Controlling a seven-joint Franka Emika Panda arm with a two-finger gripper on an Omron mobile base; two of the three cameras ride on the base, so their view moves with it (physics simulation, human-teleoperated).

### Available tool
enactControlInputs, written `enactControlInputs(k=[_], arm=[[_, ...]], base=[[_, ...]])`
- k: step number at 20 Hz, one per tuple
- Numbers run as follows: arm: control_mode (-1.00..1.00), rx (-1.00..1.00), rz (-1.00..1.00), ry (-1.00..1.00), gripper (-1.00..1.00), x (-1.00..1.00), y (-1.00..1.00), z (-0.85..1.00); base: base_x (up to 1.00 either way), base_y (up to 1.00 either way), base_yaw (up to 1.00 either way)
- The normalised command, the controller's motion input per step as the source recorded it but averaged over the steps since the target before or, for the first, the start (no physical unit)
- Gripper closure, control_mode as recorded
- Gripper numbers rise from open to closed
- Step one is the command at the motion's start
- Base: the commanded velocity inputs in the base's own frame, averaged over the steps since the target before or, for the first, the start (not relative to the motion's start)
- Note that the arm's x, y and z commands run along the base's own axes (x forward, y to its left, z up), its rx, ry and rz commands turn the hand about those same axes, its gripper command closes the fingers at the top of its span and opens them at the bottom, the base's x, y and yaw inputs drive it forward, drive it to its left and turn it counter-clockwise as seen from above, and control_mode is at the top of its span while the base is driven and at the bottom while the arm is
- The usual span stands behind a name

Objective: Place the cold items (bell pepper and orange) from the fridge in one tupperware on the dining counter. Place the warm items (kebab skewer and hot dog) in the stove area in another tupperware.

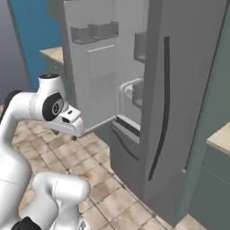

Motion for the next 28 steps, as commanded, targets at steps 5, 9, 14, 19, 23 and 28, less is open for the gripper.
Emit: enactControlInputs(k=[5, 9, 14, 19, 23, 28], arm=[[1.0, 0.0, 0.0, 0.0, -1.0, 0.0, 0.0, 0.0], [1.0, 0.0, 0.0, 0.0, -1.0, 0.0, 0.0, 0.0], [1.0, 0.0, 0.0, 0.0, -1.0, 0.0, 0.0, 0.0], [1.0, 0.0, 0.0, 0.0, -1.0, 0.0, 0.0, 0.0], [1.0, 0.0, 0.0, 0.0, -1.0, 0.0, 0.0, 0.0], [1.0, 0.0, 0.0, 0.0, -1.0, 0.0, 0.0, 0.0]], base=[[0.0, 0.41, -0.52], [0.08, 0.87, -0.35], [0.05, 0.29, -0.55], [0.03, 0.54, -0.37], [0.0, 0.73, -0.27], [0.13, 0.17, -0.43]])
